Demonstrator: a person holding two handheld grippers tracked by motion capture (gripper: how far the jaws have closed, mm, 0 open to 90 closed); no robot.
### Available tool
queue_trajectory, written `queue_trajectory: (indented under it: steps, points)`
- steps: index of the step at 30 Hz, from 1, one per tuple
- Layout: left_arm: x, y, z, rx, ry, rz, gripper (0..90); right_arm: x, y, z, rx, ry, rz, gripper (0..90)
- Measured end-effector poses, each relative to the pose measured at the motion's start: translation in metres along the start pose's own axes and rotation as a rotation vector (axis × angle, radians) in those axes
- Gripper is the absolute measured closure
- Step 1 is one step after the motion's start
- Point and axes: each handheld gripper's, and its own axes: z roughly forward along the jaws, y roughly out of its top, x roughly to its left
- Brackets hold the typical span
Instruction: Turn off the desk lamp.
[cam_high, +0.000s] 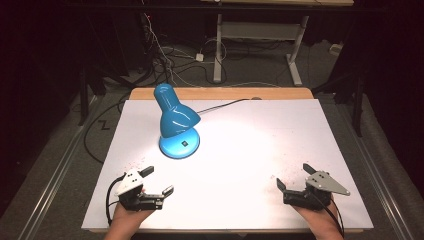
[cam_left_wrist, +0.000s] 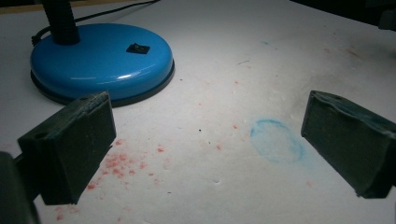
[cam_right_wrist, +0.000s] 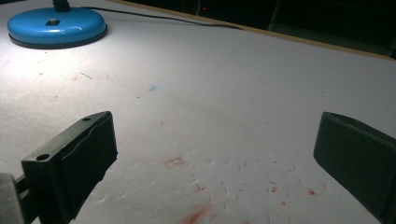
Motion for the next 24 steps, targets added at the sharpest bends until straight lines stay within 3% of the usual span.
queue_trajectory:
  steps: [5,24]
  points:
    - [0.0009,0.0018,-0.0020,-0.016,-0.003,0.000,2.5,-0.0002,-0.0012,-0.0019,-0.008,0.021,0.008,0.5]
    - [0.0044,-0.0004,-0.0067,-0.009,0.002,-0.016,2.9,0.0027,-0.0007,-0.0035,-0.006,0.018,-0.021,0.5]
